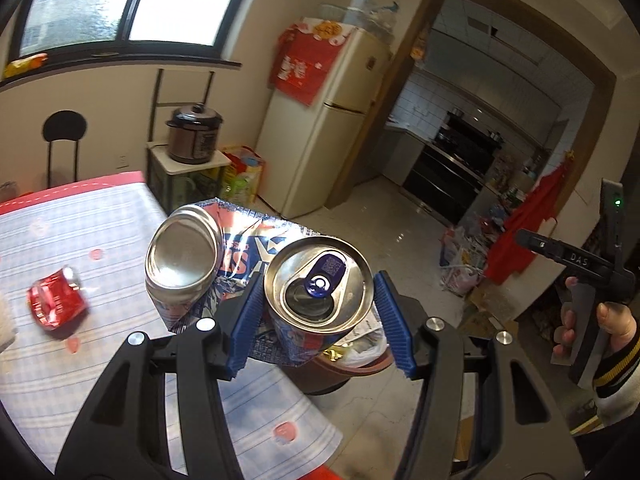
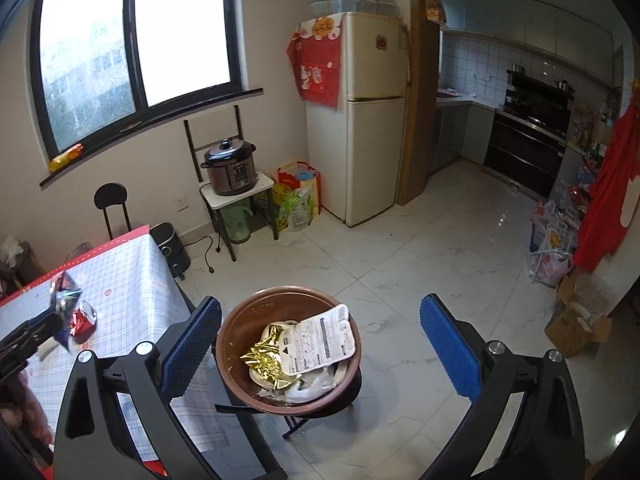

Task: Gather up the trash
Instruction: 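Carry the crushed silver cans with the left tool over the bin and release, then move both tools back over the table toward the foam net and red can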

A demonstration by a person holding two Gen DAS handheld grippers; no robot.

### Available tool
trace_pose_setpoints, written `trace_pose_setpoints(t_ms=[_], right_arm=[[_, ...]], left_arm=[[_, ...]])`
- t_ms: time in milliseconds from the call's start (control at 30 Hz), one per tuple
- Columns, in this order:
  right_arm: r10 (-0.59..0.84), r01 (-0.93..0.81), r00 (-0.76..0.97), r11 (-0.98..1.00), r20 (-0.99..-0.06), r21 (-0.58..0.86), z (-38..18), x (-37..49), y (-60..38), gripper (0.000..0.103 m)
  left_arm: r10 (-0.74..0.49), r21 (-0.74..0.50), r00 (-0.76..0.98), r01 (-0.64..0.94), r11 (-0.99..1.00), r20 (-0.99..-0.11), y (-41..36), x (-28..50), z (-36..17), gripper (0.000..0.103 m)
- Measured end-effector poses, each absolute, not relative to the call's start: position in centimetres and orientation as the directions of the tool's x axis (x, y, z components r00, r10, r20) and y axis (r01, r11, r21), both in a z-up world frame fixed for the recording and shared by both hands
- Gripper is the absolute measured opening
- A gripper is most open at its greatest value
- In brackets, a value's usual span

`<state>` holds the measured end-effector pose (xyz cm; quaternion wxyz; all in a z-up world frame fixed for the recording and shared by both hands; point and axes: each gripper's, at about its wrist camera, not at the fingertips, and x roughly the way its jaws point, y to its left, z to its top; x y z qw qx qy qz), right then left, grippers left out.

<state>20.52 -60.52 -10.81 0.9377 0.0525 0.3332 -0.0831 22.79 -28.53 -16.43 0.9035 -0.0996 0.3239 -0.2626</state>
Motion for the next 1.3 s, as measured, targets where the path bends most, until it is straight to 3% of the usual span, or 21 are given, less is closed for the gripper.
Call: trace_pose_setpoints(t_ms=[200,300,367,533,933,1300], right_arm=[[-0.175,0.268,0.748,0.962,-0.640,0.050,-11.7,18.7,-63.2,0.098],[-0.191,0.313,0.737,0.947,-0.648,0.077,-12.2,18.0,-64.5,0.098],[-0.195,0.334,0.729,0.938,-0.656,0.093,-12.5,17.6,-65.0,0.098],[-0.195,0.349,0.737,0.930,-0.647,0.118,-13.0,16.5,-64.8,0.098],[-0.097,0.252,0.735,0.958,-0.670,0.138,-14.3,19.0,-58.6,0.098],[0.156,-0.047,0.708,0.984,-0.688,0.175,-14.9,24.2,-44.3,0.098]], left_arm=[[-0.600,-0.350,0.579,0.493,0.797,-0.552,-34.6,26.5,-18.1,0.057],[-0.667,-0.331,0.551,0.590,0.737,-0.501,-38.2,27.9,-17.6,0.059],[-0.670,-0.305,0.568,0.609,0.733,-0.478,-39.2,28.3,-17.1,0.089],[-0.647,-0.284,0.624,0.587,0.758,-0.438,-38.5,28.1,-15.2,0.096],[-0.417,-0.281,0.755,0.313,0.907,-0.506,-22.6,25.4,-15.2,0.097],[-0.052,-0.289,0.806,-0.149,0.946,-0.589,-1.3,14.8,-16.7,0.097]])
